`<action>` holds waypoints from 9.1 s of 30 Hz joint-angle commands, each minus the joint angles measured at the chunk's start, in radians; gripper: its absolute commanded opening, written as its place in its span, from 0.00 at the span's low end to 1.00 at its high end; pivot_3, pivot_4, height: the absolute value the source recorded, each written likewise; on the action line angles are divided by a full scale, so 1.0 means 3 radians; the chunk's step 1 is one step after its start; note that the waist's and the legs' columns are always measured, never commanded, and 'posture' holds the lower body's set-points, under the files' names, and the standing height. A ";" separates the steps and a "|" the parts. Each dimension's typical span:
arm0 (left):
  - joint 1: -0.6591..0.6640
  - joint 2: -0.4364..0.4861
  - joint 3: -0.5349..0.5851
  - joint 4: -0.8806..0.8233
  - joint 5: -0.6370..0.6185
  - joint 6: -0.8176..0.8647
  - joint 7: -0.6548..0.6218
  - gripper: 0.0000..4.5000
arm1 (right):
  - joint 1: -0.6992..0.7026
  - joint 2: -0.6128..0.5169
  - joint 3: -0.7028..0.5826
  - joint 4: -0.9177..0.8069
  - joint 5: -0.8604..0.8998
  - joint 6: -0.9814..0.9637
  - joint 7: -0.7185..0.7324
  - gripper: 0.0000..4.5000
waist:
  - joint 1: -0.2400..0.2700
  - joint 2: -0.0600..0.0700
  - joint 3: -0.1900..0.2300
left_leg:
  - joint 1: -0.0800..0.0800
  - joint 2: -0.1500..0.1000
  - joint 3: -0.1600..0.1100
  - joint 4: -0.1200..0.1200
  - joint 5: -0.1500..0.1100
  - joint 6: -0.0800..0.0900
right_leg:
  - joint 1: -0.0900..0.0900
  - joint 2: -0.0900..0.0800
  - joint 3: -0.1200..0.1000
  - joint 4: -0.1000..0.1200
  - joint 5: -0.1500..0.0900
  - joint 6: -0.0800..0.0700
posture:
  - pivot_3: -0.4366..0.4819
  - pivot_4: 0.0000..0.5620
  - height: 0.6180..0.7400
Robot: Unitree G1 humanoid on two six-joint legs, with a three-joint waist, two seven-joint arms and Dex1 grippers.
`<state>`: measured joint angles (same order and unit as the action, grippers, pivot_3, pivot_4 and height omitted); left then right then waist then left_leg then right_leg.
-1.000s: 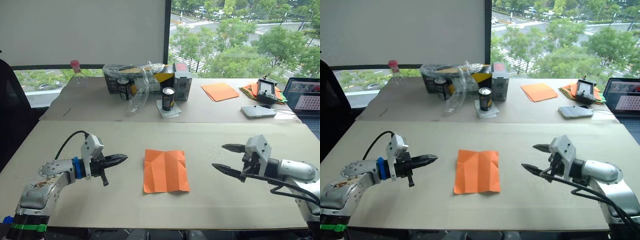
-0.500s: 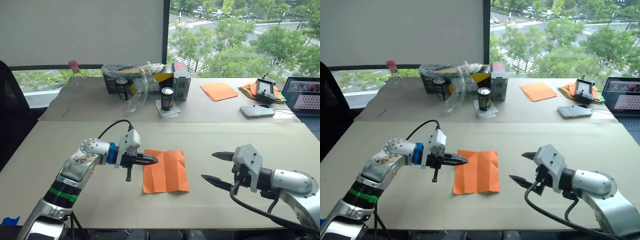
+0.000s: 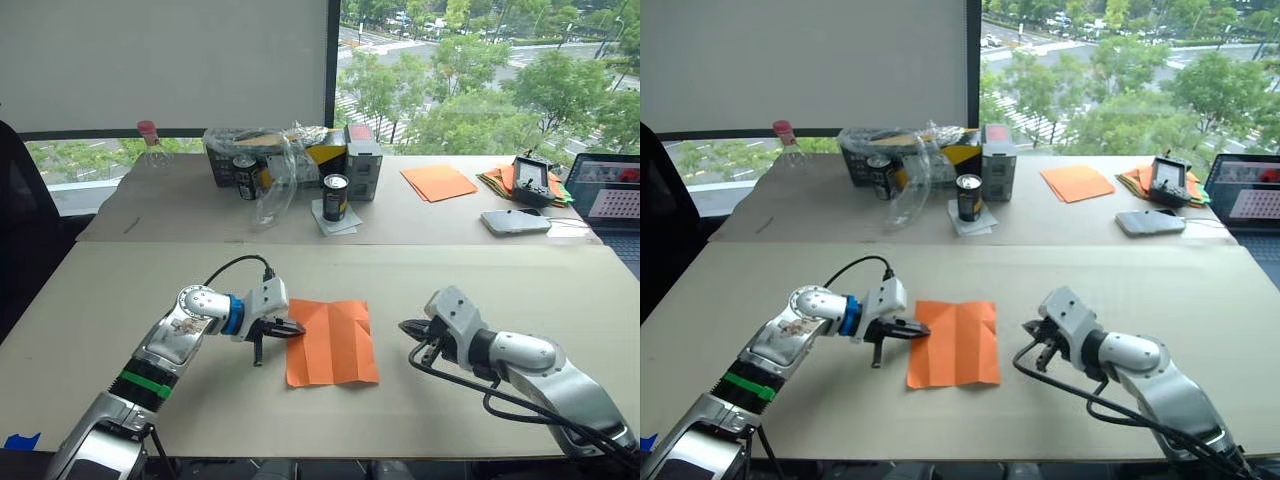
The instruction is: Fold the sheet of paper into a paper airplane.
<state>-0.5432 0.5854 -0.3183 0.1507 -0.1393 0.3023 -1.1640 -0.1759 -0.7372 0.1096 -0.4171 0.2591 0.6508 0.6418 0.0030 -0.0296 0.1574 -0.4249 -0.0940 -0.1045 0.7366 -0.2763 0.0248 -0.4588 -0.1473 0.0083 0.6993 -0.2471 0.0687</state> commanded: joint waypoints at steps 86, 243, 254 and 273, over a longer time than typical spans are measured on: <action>0.0791 0.0162 0.0637 -0.0756 -0.0401 0.0508 0.0655 0.00 | -0.1380 0.1627 0.1104 0.2350 -0.1048 -0.1178 0.0820 0.00 | -0.0135 0.0027 -0.0041 | 0.0034 0.0003 -0.0002 -0.0021 0.0003 -0.0013 | 0.0005 0.0006 0.0004 0.0015 0.0000 -0.0002 | 0.48 0.27 0.43; 0.0543 -0.0023 0.0539 -0.0502 -0.0600 0.0329 0.0373 0.00 | -0.0753 0.0270 -0.0052 0.0125 -0.0024 0.0054 0.0777 0.00 | -0.0042 0.0020 -0.0033 | 0.0009 0.0003 -0.0003 -0.0022 0.0000 -0.0010 | -0.0004 0.0000 -0.0004 -0.0002 -0.0003 -0.0005 | 0.48 0.27 0.43; 0.0192 -0.0438 0.0092 0.0006 -0.0333 0.0087 0.0197 0.00 | -0.0409 0.0187 -0.0267 -0.0364 0.0083 0.0471 0.0433 0.00 | -0.0031 0.0018 -0.0032 | 0.0006 0.0001 -0.0003 -0.0017 -0.0001 -0.0008 | -0.0003 -0.0002 -0.0004 -0.0003 -0.0003 -0.0005 | 0.48 0.27 0.43; 0.0008 -0.0698 -0.0370 0.0329 0.0145 0.0130 0.0169 0.00 | 0.0004 0.0021 -0.0639 -0.0928 0.0359 0.1113 0.0070 0.00 | 0.0032 0.0017 -0.0032 | 0.0011 0.0000 -0.0003 -0.0016 -0.0001 -0.0006 | 0.0007 -0.0002 -0.0005 -0.0004 -0.0004 -0.0004 | 0.48 0.27 0.43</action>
<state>-0.5548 0.3636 -0.3893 0.2279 -0.1410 0.3108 -1.1118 -0.1802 -0.7215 -0.0569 -0.6490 0.3397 0.9608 0.6671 0.0126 -0.0245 0.1477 -0.4215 -0.0940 -0.1054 0.7319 -0.2767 0.0231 -0.4568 -0.1478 0.0068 0.6979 -0.2483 0.0676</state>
